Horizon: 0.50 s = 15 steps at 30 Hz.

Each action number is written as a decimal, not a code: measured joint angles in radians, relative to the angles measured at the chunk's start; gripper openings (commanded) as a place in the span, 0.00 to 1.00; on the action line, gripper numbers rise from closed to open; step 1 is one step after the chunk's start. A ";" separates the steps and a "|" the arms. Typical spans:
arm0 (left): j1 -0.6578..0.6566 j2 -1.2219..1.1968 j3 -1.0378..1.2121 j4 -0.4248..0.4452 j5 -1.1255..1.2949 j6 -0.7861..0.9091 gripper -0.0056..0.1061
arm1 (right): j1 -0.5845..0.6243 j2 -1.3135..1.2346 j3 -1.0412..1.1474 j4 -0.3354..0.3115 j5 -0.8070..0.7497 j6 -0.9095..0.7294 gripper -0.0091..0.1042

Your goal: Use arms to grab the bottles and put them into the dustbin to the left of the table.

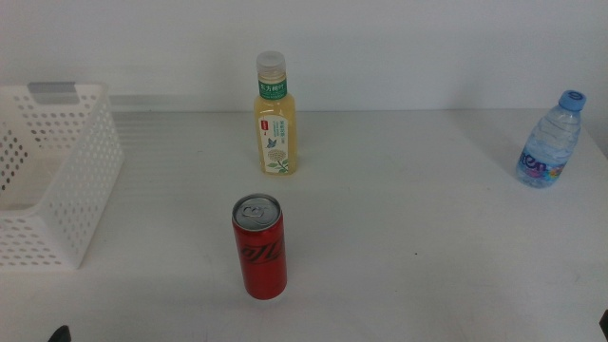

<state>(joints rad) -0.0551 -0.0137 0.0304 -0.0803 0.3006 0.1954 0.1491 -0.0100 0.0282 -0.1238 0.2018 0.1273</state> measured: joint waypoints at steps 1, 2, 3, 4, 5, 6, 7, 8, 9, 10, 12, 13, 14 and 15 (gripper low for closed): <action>0.000 0.000 0.000 -0.001 -0.002 0.000 0.82 | 0.000 0.000 0.000 0.000 0.000 0.000 0.92; 0.000 0.000 0.000 -0.006 -0.006 0.000 0.82 | 0.000 0.000 0.000 0.000 0.000 0.000 0.92; 0.000 0.003 0.000 -0.017 -0.017 0.000 0.82 | 0.000 0.000 0.000 0.000 0.000 0.000 0.92; 0.000 0.015 0.000 -0.030 -0.037 0.000 0.82 | 0.000 0.000 0.000 0.000 0.000 0.000 0.92; 0.000 0.036 0.000 -0.045 -0.058 -0.002 0.82 | 0.000 0.000 0.000 0.000 0.000 0.000 0.92; 0.000 0.063 0.000 -0.062 -0.081 -0.002 0.82 | 0.000 0.000 0.000 0.000 0.000 0.000 0.92; -0.003 0.087 0.000 -0.077 -0.100 -0.002 0.82 | 0.000 0.000 0.000 0.000 0.000 0.000 0.92; -0.010 0.119 0.000 -0.085 -0.127 -0.002 0.82 | 0.000 0.000 0.000 0.000 0.000 0.000 0.92; -0.021 0.153 0.000 -0.090 -0.158 -0.002 0.82 | 0.000 0.000 0.000 0.000 0.000 0.000 0.92; -0.033 0.180 0.000 -0.091 -0.184 -0.002 0.82 | 0.000 0.000 0.000 0.000 0.000 0.000 0.92; -0.076 0.245 0.000 -0.095 -0.259 -0.002 0.82 | 0.000 0.000 0.000 0.000 0.000 0.000 0.92; -0.098 0.275 0.000 -0.095 -0.301 -0.002 0.82 | 0.000 0.000 0.000 0.000 0.000 0.000 0.92; -0.126 0.305 0.000 -0.095 -0.342 -0.002 0.82 | 0.000 0.000 0.000 0.000 0.000 0.000 0.92; -0.156 0.334 0.000 -0.095 -0.383 -0.002 0.82 | 0.000 0.000 0.000 0.000 0.000 0.000 0.92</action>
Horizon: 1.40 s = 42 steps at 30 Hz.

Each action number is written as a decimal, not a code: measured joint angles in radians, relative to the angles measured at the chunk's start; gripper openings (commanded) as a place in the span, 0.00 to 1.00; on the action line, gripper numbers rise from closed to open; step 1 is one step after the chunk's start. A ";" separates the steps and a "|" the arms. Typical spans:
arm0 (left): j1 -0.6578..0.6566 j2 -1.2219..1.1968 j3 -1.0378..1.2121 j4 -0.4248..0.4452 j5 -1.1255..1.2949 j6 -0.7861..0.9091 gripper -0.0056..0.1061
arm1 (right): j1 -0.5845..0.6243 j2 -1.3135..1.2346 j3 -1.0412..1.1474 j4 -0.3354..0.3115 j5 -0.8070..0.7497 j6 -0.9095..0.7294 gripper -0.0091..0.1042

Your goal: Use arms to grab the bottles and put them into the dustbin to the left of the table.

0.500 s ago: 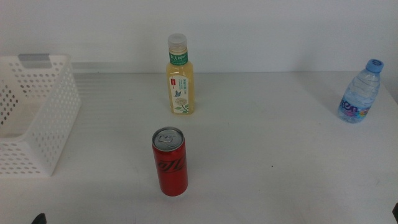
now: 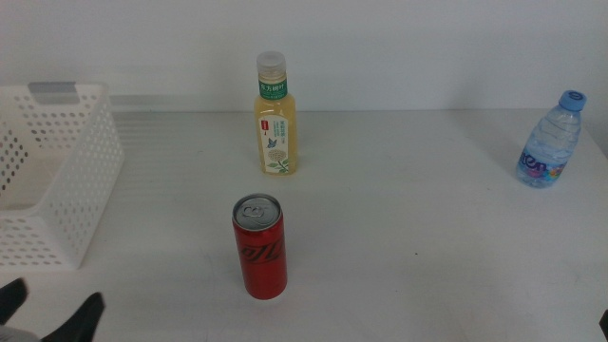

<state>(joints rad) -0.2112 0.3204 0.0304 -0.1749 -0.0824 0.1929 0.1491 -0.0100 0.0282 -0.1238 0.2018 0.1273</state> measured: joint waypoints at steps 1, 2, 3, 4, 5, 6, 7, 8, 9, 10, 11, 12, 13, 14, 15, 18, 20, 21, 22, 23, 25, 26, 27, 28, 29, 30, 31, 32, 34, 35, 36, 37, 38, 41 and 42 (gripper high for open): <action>-0.029 0.024 0.000 0.000 -0.030 0.000 0.82 | 0.000 0.000 0.000 0.000 0.000 0.000 0.92; -0.056 0.055 0.000 -0.001 -0.065 0.000 0.82 | 0.000 0.000 0.000 0.000 0.000 0.000 0.92; -0.082 0.087 0.000 -0.001 -0.096 0.000 0.82 | 0.000 0.000 0.000 0.000 0.000 0.000 0.92; -0.102 0.113 0.000 -0.001 -0.120 0.000 0.82 | 0.000 0.000 0.000 0.000 0.000 0.000 0.92; -0.125 0.147 0.000 -0.003 -0.148 0.000 0.82 | 0.000 0.000 0.000 0.000 0.000 0.000 0.92; -0.147 0.181 0.000 -0.004 -0.177 0.000 0.82 | 0.000 0.000 0.000 0.000 0.000 0.000 0.92; -0.165 0.209 0.000 -0.004 -0.206 0.000 0.82 | 0.000 0.000 0.000 0.000 0.000 0.000 0.92; -0.188 0.252 0.000 -0.004 -0.239 0.000 0.82 | 0.000 0.000 0.000 0.000 0.000 0.000 0.92; -0.210 0.287 0.000 -0.007 -0.274 -0.001 0.82 | 0.000 0.000 0.000 0.000 0.000 0.000 0.92; -0.234 0.316 0.000 -0.008 -0.305 -0.002 0.82 | 0.000 0.000 0.000 0.000 0.000 0.000 0.92; -0.257 0.353 0.000 -0.008 -0.349 -0.006 0.82 | 0.000 0.000 0.000 0.000 0.000 0.000 0.92; -0.281 0.391 0.000 -0.009 -0.397 -0.012 0.82 | 0.000 0.000 0.000 0.000 0.000 0.000 0.92; -0.300 0.420 0.000 -0.009 -0.436 -0.016 0.82 | 0.000 0.000 0.000 0.000 0.000 0.000 0.92; -0.323 0.458 0.000 -0.010 -0.487 -0.018 0.82 | 0.000 0.000 0.000 0.000 0.000 0.000 0.92; -0.344 0.495 0.000 -0.011 -0.535 -0.019 0.82 | 0.000 0.000 0.000 0.000 0.000 0.000 0.92; -0.393 0.591 0.000 -0.011 -0.653 -0.026 0.82 | 0.000 0.000 0.000 0.000 0.000 0.000 0.92; -0.413 0.651 -0.001 -0.011 -0.706 -0.040 0.82 | 0.000 0.000 0.000 0.000 0.000 0.000 0.92; -0.420 0.677 -0.001 -0.011 -0.731 -0.047 0.82 | 0.000 0.000 0.000 0.000 0.000 0.000 0.92; -0.425 0.695 -0.001 -0.011 -0.749 -0.052 0.82 | 0.000 0.000 0.000 0.000 0.000 0.000 0.92; -0.428 0.715 -0.001 -0.007 -0.770 -0.058 0.82 | 0.000 0.000 0.000 0.000 0.000 0.000 0.92; -0.430 0.740 -0.001 0.003 -0.800 -0.068 0.82 | 0.000 0.000 0.000 0.000 0.000 0.000 0.92; -0.431 0.747 -0.001 0.013 -0.811 -0.070 0.82 | 0.000 0.000 0.000 0.000 0.000 0.000 0.92; -0.431 0.750 -0.001 0.018 -0.819 -0.071 0.82 | 0.000 0.000 0.000 0.000 0.000 0.000 0.92; -0.431 0.752 -0.001 0.023 -0.822 -0.073 0.82 | 0.000 0.000 0.000 0.000 0.000 0.000 0.92; -0.431 0.752 -0.001 0.025 -0.823 -0.081 0.82 | 0.000 0.000 0.000 0.000 0.000 0.000 0.92; -0.431 0.752 -0.001 0.026 -0.823 -0.089 0.82 | 0.000 0.000 0.000 0.000 0.000 0.000 0.92; -0.431 0.752 -0.001 0.027 -0.823 -0.099 0.82 | 0.000 0.000 0.000 0.000 0.000 0.000 0.92; -0.431 0.752 -0.001 0.027 -0.824 -0.106 0.82 | 0.000 0.000 0.000 0.000 0.000 0.000 0.92; -0.431 0.752 -0.001 0.029 -0.826 -0.130 0.82 | 0.000 0.000 0.000 0.000 0.000 0.000 0.92; -0.431 0.752 -0.001 0.032 -0.826 -0.137 0.82 | 0.000 0.000 0.000 0.000 0.000 0.000 0.92; -0.431 0.752 -0.001 0.036 -0.827 -0.144 0.82 | 0.000 0.000 0.000 0.000 0.000 0.000 0.92; -0.431 0.752 -0.002 0.038 -0.829 -0.147 0.82 | 0.000 0.000 0.000 0.000 0.000 0.000 0.92; -0.431 0.752 -0.003 0.039 -0.832 -0.148 0.82 | 0.000 0.000 0.000 0.000 0.000 0.000 0.92; -0.431 0.752 -0.004 0.042 -0.858 -0.150 0.82 | 0.000 0.000 0.000 0.000 0.000 0.000 0.92; -0.431 0.752 -0.006 0.042 -0.868 -0.150 0.82 | 0.000 0.000 0.000 0.000 0.000 0.000 0.92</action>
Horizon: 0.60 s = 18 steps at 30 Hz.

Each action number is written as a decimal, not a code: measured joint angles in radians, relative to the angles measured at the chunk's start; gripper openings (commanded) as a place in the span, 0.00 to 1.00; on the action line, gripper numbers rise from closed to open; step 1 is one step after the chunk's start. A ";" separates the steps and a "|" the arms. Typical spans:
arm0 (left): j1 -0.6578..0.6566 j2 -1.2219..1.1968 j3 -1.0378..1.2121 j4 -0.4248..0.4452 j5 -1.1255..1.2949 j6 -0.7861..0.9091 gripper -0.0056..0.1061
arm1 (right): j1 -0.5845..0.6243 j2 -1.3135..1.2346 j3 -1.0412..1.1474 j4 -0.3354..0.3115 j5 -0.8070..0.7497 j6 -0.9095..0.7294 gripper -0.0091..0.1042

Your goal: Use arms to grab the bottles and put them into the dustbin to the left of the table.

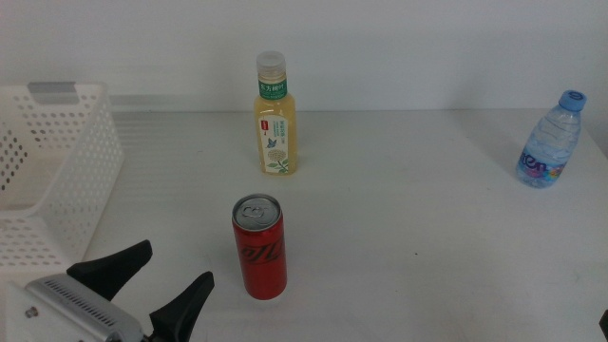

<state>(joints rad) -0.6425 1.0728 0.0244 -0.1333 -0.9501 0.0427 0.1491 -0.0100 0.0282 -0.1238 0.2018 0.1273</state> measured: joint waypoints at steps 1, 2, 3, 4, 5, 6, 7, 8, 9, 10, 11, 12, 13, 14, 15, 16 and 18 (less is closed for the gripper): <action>0.000 0.000 -0.001 0.000 -0.006 0.000 0.82 | 0.000 0.000 0.000 0.000 0.000 0.000 0.92; 0.000 0.000 -0.002 0.000 -0.009 0.000 0.82 | 0.000 0.000 0.000 0.000 0.000 0.000 0.92; 0.000 0.001 -0.002 -0.002 -0.012 0.000 0.82 | 0.000 0.000 0.000 0.000 0.000 0.000 0.92; 0.000 0.005 -0.002 -0.004 -0.014 0.000 0.82 | 0.000 0.000 0.000 0.000 0.000 0.000 0.92; 0.000 0.012 -0.002 -0.004 -0.017 0.000 0.82 | 0.000 0.000 0.000 0.000 0.000 0.000 0.92; 0.000 0.021 -0.002 -0.005 -0.019 0.000 0.82 | 0.000 0.000 0.000 0.000 0.000 0.000 0.92; 0.000 0.035 -0.002 -0.005 -0.022 0.000 0.82 | 0.000 0.000 0.000 0.000 0.000 0.000 0.92; 0.000 0.053 -0.002 -0.004 -0.025 -0.001 0.82 | 0.000 0.000 0.000 0.000 0.000 0.000 0.92; 0.000 0.069 -0.002 -0.002 -0.031 -0.004 0.82 | 0.000 0.000 0.000 0.000 0.000 0.000 0.92; 0.000 0.091 -0.002 0.001 -0.042 -0.011 0.82 | 0.000 0.000 0.000 0.000 0.000 0.000 0.92; 0.000 0.116 -0.002 0.007 -0.056 -0.024 0.82 | 0.000 0.000 0.000 0.000 0.000 0.000 0.92; 0.000 0.143 -0.003 0.013 -0.075 -0.033 0.82 | 0.000 0.000 0.000 0.000 0.000 0.000 0.92; 0.000 0.173 -0.004 0.022 -0.101 -0.043 0.82 | 0.000 0.000 0.000 0.000 0.000 0.000 0.92; 0.000 0.204 -0.003 0.030 -0.132 -0.053 0.82 | 0.000 0.000 0.000 0.000 0.000 0.000 0.92; 0.000 0.231 -0.004 0.035 -0.152 -0.059 0.82 | 0.000 0.000 0.000 0.000 0.000 0.000 0.92; 0.000 0.264 -0.005 0.041 -0.169 -0.067 0.82 | 0.000 0.000 0.000 0.000 0.000 0.000 0.92; 0.000 0.326 -0.005 0.049 -0.182 -0.086 0.82 | 0.000 0.000 0.000 0.000 0.000 0.000 0.92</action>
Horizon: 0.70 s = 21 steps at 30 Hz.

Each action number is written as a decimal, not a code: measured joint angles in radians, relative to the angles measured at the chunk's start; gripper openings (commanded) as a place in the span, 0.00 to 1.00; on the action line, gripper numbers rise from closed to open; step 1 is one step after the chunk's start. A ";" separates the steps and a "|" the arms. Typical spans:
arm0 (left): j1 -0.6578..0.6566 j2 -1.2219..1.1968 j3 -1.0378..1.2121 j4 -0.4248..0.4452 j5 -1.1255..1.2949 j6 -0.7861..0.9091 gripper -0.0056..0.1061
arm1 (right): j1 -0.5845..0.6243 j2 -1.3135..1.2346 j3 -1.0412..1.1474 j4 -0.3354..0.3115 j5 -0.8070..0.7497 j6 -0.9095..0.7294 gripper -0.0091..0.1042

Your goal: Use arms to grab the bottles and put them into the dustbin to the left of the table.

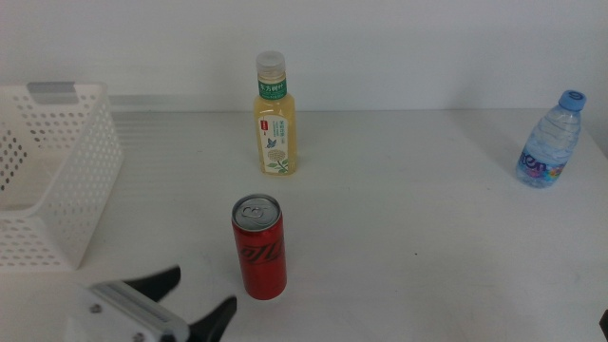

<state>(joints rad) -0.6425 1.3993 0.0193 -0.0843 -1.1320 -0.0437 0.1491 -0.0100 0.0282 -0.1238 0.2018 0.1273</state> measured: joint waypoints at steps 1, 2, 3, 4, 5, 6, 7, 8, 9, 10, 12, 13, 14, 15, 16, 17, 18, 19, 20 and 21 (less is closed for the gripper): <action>0.000 0.033 0.000 0.004 0.000 -0.012 0.82 | 0.000 0.000 0.000 0.000 0.000 0.000 0.92; 0.000 0.062 0.000 0.009 0.000 -0.021 0.82 | 0.000 0.000 0.000 0.000 0.000 0.000 0.92; 0.000 0.082 0.000 0.016 0.000 -0.022 0.82 | 0.000 0.000 0.000 0.000 0.000 0.000 0.92; 0.000 0.102 -0.004 0.027 0.000 -0.022 0.82 | 0.000 0.000 0.000 0.000 0.000 0.000 0.92; 0.000 0.117 -0.011 0.034 0.001 -0.020 0.82 | 0.000 0.000 0.000 0.000 0.000 0.000 0.92; 0.000 0.129 -0.019 0.038 0.000 -0.018 0.82 | 0.000 0.000 0.000 0.000 0.000 0.000 0.92; 0.000 0.136 -0.029 0.042 0.000 -0.016 0.82 | 0.000 0.000 0.000 0.000 0.000 0.000 0.92; 0.000 0.142 -0.039 0.042 -0.002 -0.015 0.82 | 0.000 0.000 0.000 0.000 0.000 0.000 0.92; 0.000 0.144 -0.047 0.042 -0.002 -0.013 0.82 | 0.000 0.000 0.000 0.000 0.001 0.000 0.92; 0.000 0.145 -0.057 0.042 -0.002 -0.011 0.82 | 0.000 0.000 0.000 0.000 0.001 0.000 0.92; 0.000 0.147 -0.076 0.042 -0.003 -0.006 0.82 | 0.000 0.000 0.000 0.000 0.001 0.000 0.92; 0.000 0.148 -0.087 0.042 -0.003 -0.003 0.82 | 0.000 0.000 0.000 0.000 0.001 0.000 0.92; 0.000 0.150 -0.099 0.042 -0.004 -0.001 0.82 | 0.000 0.000 0.000 0.000 0.001 0.000 0.92; 0.000 0.155 -0.110 0.042 -0.004 0.000 0.82 | 0.000 0.000 0.000 0.000 0.001 0.000 0.92; 0.000 0.161 -0.121 0.043 -0.005 0.000 0.82 | 0.000 0.000 0.000 0.000 0.001 0.000 0.92; 0.000 0.170 -0.132 0.045 -0.005 0.000 0.82 | 0.000 0.000 0.000 0.000 0.001 0.000 0.92; 0.000 0.179 -0.140 0.047 -0.004 0.000 0.82 | 0.000 0.000 0.000 0.000 0.001 0.000 0.92; 0.000 0.190 -0.151 0.049 -0.004 0.000 0.82 | 0.000 0.000 0.000 0.000 0.001 0.000 0.92; 0.000 0.202 -0.163 0.050 -0.004 0.000 0.82 | 0.000 0.000 0.000 0.000 0.001 0.000 0.92; 0.000 0.212 -0.173 0.050 -0.004 0.000 0.82 | 0.000 0.000 0.000 0.000 0.001 0.000 0.92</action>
<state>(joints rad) -0.6425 1.6117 -0.1539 -0.0341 -1.1363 -0.0436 0.1491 -0.0100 0.0282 -0.1238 0.2026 0.1273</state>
